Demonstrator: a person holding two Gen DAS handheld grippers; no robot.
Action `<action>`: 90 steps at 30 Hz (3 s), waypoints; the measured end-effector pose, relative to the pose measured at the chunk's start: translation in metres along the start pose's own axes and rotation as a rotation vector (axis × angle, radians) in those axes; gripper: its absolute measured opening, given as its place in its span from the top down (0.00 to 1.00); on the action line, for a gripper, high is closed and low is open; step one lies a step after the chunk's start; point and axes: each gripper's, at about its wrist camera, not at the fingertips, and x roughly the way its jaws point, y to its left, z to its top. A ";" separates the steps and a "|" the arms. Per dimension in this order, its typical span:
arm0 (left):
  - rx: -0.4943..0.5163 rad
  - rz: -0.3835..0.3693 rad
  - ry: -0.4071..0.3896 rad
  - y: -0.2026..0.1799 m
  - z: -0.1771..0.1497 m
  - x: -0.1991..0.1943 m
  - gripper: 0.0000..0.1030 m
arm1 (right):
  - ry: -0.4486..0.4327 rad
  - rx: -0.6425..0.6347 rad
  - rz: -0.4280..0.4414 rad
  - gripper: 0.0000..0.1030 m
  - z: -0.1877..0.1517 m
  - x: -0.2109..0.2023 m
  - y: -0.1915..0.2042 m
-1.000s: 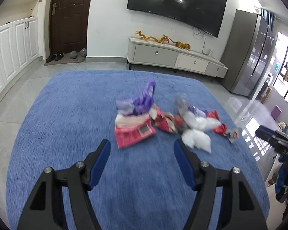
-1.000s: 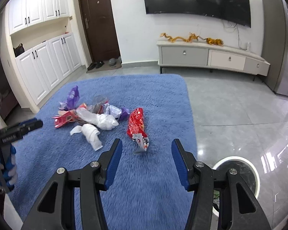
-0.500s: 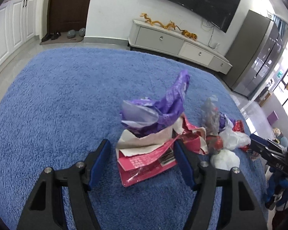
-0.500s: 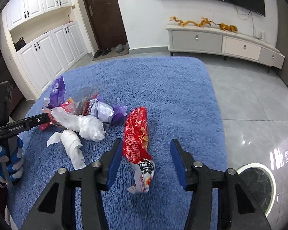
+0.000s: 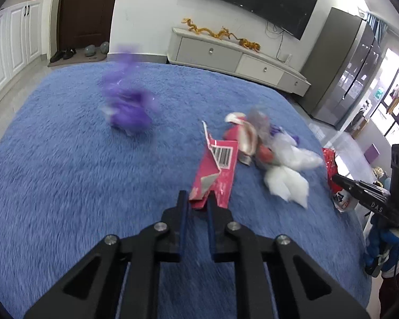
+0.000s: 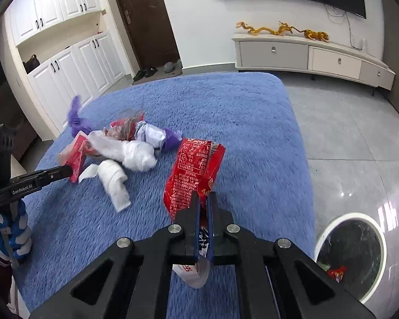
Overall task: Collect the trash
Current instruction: 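Grasp the pink wrapper with the left gripper while the right grasps the red wrapper, then carry both wrappers over the trash bin and open both grippers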
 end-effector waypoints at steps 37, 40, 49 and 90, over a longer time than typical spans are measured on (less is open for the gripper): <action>0.494 -0.096 -0.069 -0.279 -0.018 -0.027 0.89 | -0.210 0.231 -0.209 0.96 -0.086 -0.154 -0.136; 0.544 -0.119 -0.037 -0.309 -0.019 -0.006 0.89 | -0.198 0.271 -0.232 0.96 -0.093 -0.150 -0.160; 0.648 -0.178 0.092 -0.379 -0.025 0.068 0.89 | -0.131 0.387 -0.270 0.96 -0.106 -0.116 -0.229; 0.617 -0.094 0.008 -0.402 -0.016 0.066 0.47 | -0.136 0.460 -0.357 0.57 -0.118 -0.130 -0.256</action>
